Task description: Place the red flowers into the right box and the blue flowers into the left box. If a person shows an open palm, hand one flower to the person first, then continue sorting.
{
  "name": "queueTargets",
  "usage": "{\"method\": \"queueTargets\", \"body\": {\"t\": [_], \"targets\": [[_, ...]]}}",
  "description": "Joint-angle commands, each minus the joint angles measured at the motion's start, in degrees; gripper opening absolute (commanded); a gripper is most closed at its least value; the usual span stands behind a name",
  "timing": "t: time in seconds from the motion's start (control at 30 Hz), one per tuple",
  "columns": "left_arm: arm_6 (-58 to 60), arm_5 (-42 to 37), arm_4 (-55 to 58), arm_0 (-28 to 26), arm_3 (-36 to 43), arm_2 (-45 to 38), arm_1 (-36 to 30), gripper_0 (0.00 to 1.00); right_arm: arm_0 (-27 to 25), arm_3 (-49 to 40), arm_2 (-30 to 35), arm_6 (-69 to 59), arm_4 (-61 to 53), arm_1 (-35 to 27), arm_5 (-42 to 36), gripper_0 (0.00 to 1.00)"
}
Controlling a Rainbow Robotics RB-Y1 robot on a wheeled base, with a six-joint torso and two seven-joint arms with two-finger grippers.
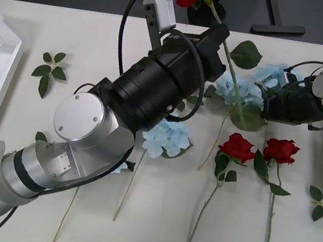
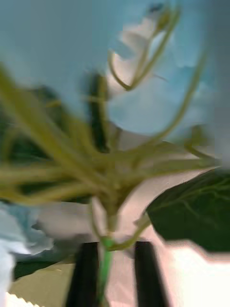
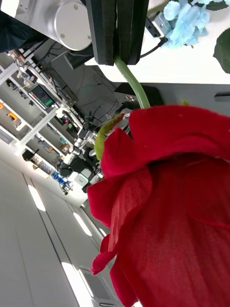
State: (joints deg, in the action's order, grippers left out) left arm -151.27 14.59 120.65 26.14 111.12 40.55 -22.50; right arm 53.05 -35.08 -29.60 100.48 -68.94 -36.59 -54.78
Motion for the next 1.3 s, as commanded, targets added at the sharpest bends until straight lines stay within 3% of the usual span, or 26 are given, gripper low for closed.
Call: {"method": "queueTargets", "body": {"t": [0.03,0.07,0.17,0.33,0.53,0.8,1.0,1.3], "targets": [[0.45,1.05,-0.85,2.43,0.06,0.58,1.76,0.00,2.93,0.10,4.38,-0.11,-0.41,0.21,-2.35,0.88],[0.54,1.05,-0.94,2.43,0.06,0.58,1.76,0.00,3.11,0.10,5.78,0.33,-0.32,-0.06,-3.84,0.94],[0.54,1.05,-0.94,2.43,0.06,0.58,1.76,0.00,4.25,0.01,9.38,3.14,-0.14,-1.02,-8.15,0.98],[0.54,1.05,-0.94,2.43,0.06,0.58,1.76,0.00,6.45,0.01,17.73,9.55,0.30,-3.48,-17.11,0.99],[0.54,1.05,-0.94,2.43,0.06,0.58,1.76,0.00,8.21,-1.66,23.27,20.28,-1.73,-5.51,-24.06,0.99],[0.54,1.05,-0.94,2.43,0.06,0.58,1.76,0.00,7.50,-9.22,18.00,32.49,-14.47,-7.44,-33.11,1.00],[0.54,1.05,-0.94,2.43,0.06,0.58,1.76,0.00,4.16,-17.22,8.33,34.52,-37.15,-10.25,-34.78,1.00],[0.54,1.05,-0.94,2.43,0.06,0.58,1.76,0.00,0.56,-24.60,7.36,33.90,-50.07,-12.19,-37.24,0.99]]}}
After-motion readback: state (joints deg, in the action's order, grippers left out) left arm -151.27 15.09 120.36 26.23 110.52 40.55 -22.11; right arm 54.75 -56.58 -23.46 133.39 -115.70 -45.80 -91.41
